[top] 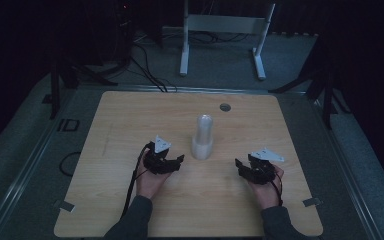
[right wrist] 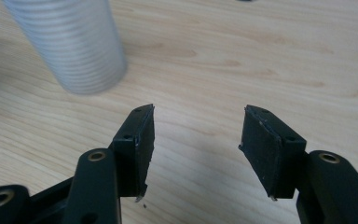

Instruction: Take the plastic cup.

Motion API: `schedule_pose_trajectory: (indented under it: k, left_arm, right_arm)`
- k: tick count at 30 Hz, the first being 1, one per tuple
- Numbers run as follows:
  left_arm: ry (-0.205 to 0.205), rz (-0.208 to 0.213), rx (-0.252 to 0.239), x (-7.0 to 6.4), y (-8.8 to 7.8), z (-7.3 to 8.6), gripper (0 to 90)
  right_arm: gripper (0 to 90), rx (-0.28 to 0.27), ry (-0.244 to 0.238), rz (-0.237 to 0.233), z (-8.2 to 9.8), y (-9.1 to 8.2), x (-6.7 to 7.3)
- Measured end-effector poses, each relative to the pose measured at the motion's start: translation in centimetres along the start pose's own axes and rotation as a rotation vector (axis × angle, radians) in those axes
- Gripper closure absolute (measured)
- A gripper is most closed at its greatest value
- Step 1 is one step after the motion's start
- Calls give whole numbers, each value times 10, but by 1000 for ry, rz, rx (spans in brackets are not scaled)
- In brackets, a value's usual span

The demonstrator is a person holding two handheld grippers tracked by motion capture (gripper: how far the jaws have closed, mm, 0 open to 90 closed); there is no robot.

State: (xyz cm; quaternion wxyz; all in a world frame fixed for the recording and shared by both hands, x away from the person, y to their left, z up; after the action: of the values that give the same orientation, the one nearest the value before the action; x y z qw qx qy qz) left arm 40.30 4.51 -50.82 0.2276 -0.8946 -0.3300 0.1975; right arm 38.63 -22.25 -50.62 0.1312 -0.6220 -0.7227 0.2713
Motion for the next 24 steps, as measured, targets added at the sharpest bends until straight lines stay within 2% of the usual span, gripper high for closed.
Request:
schedule_pose_trajectory:
  k: [15, 24]
  left_arm:
    - [51, 30, 1, -12, 10, -17, 319]
    - [78, 58, -17, -20, 16, -28, 323]
  right_arm:
    - [425, -48, -60, -33, -33, -5, 16]
    - [420, -73, -73, -57, -50, -9, 25]
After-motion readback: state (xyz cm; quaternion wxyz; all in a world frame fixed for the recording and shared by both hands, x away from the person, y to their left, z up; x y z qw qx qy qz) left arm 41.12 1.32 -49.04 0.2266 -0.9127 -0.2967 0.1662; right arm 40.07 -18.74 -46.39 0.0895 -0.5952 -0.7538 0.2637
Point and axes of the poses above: each handheld gripper's, and its own axes: y roughly forward along the jaws, z roughly out of its underside, x roughly to its left, the point moved 8 cm from there along y, roughly forward along the jaws, and after that the axes turned 14 degrees about z, right-handed, at the moved point
